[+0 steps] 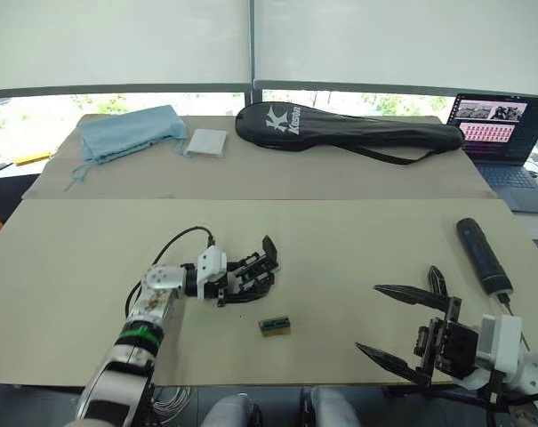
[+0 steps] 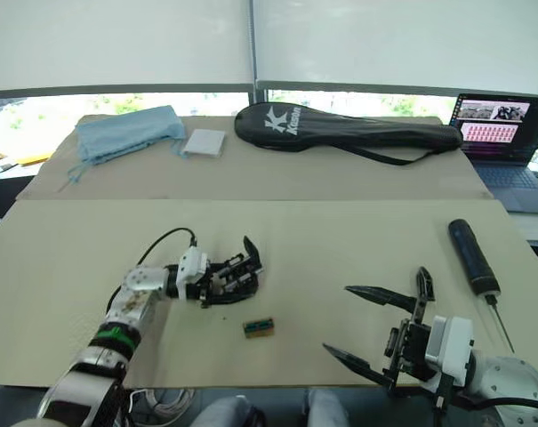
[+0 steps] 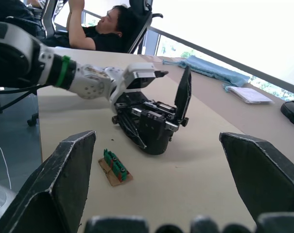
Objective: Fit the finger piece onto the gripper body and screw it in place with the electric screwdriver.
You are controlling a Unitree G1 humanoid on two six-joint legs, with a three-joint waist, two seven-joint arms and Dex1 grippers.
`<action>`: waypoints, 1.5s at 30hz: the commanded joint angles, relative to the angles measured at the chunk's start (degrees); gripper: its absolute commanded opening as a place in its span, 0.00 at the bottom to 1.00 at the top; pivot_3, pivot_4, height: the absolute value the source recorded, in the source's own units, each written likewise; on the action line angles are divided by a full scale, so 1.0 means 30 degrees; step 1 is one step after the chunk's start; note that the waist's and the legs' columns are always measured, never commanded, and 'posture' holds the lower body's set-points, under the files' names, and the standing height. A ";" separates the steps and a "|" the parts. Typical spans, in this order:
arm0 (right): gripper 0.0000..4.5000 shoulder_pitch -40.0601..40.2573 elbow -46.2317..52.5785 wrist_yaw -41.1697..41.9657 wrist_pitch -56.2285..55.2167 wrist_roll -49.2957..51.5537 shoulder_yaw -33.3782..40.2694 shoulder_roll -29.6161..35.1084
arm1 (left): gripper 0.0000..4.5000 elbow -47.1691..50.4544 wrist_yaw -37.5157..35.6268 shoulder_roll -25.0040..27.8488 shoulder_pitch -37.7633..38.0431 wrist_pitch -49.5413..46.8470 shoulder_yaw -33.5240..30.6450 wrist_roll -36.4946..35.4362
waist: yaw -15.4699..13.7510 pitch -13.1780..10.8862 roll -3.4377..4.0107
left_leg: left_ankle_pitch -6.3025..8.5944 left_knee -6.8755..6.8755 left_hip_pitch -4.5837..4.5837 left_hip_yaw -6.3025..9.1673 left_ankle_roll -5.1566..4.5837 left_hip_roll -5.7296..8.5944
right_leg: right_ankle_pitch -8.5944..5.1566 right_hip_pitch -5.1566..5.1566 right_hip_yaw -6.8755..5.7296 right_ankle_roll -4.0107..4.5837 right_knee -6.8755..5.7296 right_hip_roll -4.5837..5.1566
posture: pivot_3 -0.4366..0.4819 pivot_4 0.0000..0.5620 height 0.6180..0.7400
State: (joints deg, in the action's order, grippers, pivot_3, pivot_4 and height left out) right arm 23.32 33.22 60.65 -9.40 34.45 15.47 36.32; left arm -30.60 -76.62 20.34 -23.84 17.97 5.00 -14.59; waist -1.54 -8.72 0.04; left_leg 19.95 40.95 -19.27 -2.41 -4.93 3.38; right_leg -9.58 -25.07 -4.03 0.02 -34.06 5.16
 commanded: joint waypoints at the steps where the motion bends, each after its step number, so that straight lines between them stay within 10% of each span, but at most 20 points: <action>1: 1.00 -0.0278 0.0623 -0.0626 -0.0005 0.0410 0.0283 -0.0285 | 0.51 0.3923 0.2353 -0.0339 0.1604 -0.1467 -0.0107 -0.0261 | -0.0015 -0.0001 -0.0001 | 0.0002 0.0005 0.0000 0.0000 0.0003 0.0000 | 0.0001 0.0007 0.0004 -0.0001 -0.0001 0.0003 | 0.48 0.27 1.00; 10: 1.00 -0.0183 0.1109 -0.1391 0.0667 0.0849 0.0359 -0.0413 | 0.51 1.0223 0.9588 -0.1646 0.4618 -0.6210 0.0846 0.2098 | -0.0325 -0.0008 -0.0012 | 0.0058 0.0001 -0.0006 0.0000 0.0084 0.0002 | 0.0003 0.0005 0.0016 -0.0005 -0.0010 0.0002 | 0.48 0.27 1.00; 21: 1.00 -0.0038 0.1067 -0.0957 0.0969 0.1238 0.0651 0.0158 | 0.51 1.0426 1.1944 -0.2288 0.4729 -0.7745 0.1954 0.3012 | -0.0427 -0.0006 -0.0010 | 0.0018 0.0001 0.0000 0.0001 -0.0019 0.0002 | 0.0003 0.0013 0.0020 -0.0008 -0.0010 0.0005 | 0.48 0.27 1.00; 26: 1.00 0.0083 0.0841 -0.0671 0.0937 0.1323 0.0708 0.0093 | 0.51 1.1033 1.1549 -0.1818 0.5233 -0.8923 0.1873 0.2139 | -0.0403 -0.0005 -0.0009 | 0.0019 -0.0001 0.0000 0.0001 -0.0028 0.0002 | 0.0003 0.0009 0.0021 -0.0009 -0.0010 0.0007 | 0.48 0.27 1.00; 27: 1.00 0.0155 0.0848 -0.0608 0.0965 0.1378 0.0698 0.0072 | 0.74 1.1096 1.1546 -0.1744 0.5276 -0.9200 0.1750 0.1973 | -0.0396 -0.0005 -0.0010 | 0.0018 -0.0003 0.0000 0.0000 -0.0030 0.0001 | 0.0003 0.0008 0.0019 -0.0009 -0.0009 0.0006 | 0.48 0.27 1.00; 30: 1.00 0.0219 0.0791 -0.0563 0.0762 0.1329 0.0663 -0.0190 | 0.98 1.0805 1.1284 -0.1232 0.5153 -0.9009 0.1336 0.1785 | -0.0337 -0.0005 -0.0008 | 0.0018 -0.0003 0.0001 0.0001 -0.0030 0.0000 | 0.0003 0.0007 0.0019 -0.0009 -0.0009 0.0006 | 0.48 0.27 1.00; 45: 1.00 0.0070 0.0583 -0.0387 0.0511 0.0911 0.1075 -0.0390 | 0.98 0.2441 0.2360 0.2359 0.0120 -0.3828 0.1011 0.0167 | -0.0248 0.0002 0.0003 | 0.0012 -0.0001 0.0010 0.0000 -0.0019 -0.0001 | -0.0001 0.0001 0.0003 0.0010 -0.0025 -0.0015 | 0.48 0.27 1.00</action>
State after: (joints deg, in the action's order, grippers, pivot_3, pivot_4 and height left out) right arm 23.90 33.99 59.38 -6.23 36.68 16.75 35.00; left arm -20.37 -67.15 27.96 -21.40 4.32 7.78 -13.65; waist -2.28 -8.71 0.05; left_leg 19.99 40.95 -19.25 -2.41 -4.99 3.38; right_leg -9.57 -25.06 -4.05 0.04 -34.12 5.12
